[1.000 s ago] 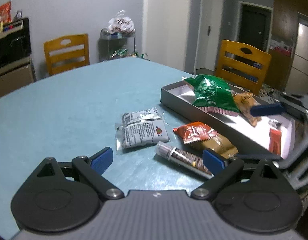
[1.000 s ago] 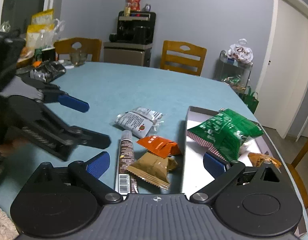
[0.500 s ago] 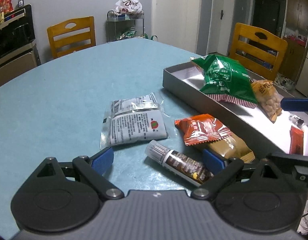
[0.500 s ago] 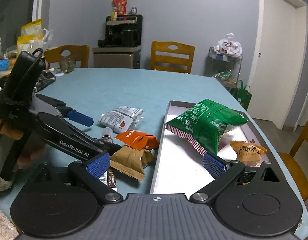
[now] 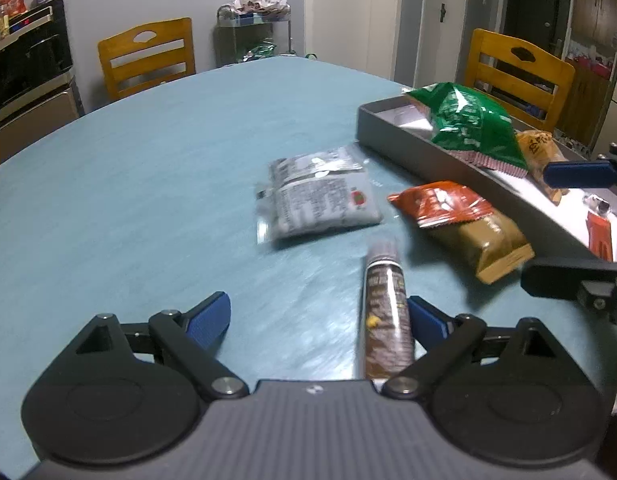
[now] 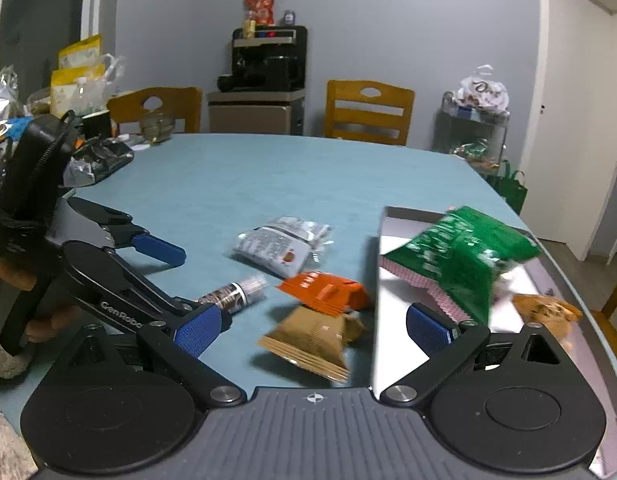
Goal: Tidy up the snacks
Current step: 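Grasp the brown tube with the left gripper while the right gripper reaches for the tan packet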
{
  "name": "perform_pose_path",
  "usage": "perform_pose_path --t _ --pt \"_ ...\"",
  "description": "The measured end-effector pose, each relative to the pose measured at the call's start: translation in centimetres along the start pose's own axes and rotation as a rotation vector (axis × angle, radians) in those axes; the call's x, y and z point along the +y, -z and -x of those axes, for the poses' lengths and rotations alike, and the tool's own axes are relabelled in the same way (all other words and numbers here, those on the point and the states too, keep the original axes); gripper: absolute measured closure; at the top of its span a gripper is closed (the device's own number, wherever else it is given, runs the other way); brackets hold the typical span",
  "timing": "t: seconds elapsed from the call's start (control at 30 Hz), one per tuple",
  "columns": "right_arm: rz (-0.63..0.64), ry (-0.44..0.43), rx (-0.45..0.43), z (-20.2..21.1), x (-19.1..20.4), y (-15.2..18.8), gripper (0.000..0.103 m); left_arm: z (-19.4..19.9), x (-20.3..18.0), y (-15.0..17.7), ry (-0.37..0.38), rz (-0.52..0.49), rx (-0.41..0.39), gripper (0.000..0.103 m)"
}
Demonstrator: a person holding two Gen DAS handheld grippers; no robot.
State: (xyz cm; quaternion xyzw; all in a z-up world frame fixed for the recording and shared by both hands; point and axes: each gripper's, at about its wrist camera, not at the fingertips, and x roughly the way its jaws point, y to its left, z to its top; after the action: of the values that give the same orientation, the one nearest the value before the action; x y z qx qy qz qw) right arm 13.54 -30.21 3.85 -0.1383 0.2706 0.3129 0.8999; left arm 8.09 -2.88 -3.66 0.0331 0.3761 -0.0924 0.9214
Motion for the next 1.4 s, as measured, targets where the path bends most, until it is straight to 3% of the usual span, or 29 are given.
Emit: perform_pose_path --t 0.17,0.47,0.67,0.8,0.87,1.1,1.4 --pt "0.004 0.018 0.065 -1.6 1.3 -0.4 0.023 1.0 1.2 0.5 -0.002 0.003 -0.022 0.032" --pt "-0.003 0.092 0.15 -3.3 2.6 0.0 0.029 1.1 -1.5 0.6 0.057 -0.116 -0.083 0.058" --pt "-0.001 0.112 0.171 -4.6 3.2 -0.1 0.033 1.0 -0.3 0.6 0.084 -0.044 -0.083 0.067" --pt "0.0 0.121 0.169 -5.6 3.2 -0.4 0.048 1.1 0.5 0.8 0.089 -0.013 -0.088 0.069" --pt "0.009 0.118 0.161 -5.8 3.3 -0.6 0.049 1.2 0.9 0.9 0.089 -0.001 -0.089 0.076" --pt "0.051 0.039 0.132 -5.6 4.5 -0.6 0.049 1.4 2.6 0.9 0.05 0.042 -0.088 0.078" --pt "0.063 0.048 0.133 -5.9 4.8 -0.6 0.039 1.4 2.5 1.0 0.037 0.038 -0.092 0.078"
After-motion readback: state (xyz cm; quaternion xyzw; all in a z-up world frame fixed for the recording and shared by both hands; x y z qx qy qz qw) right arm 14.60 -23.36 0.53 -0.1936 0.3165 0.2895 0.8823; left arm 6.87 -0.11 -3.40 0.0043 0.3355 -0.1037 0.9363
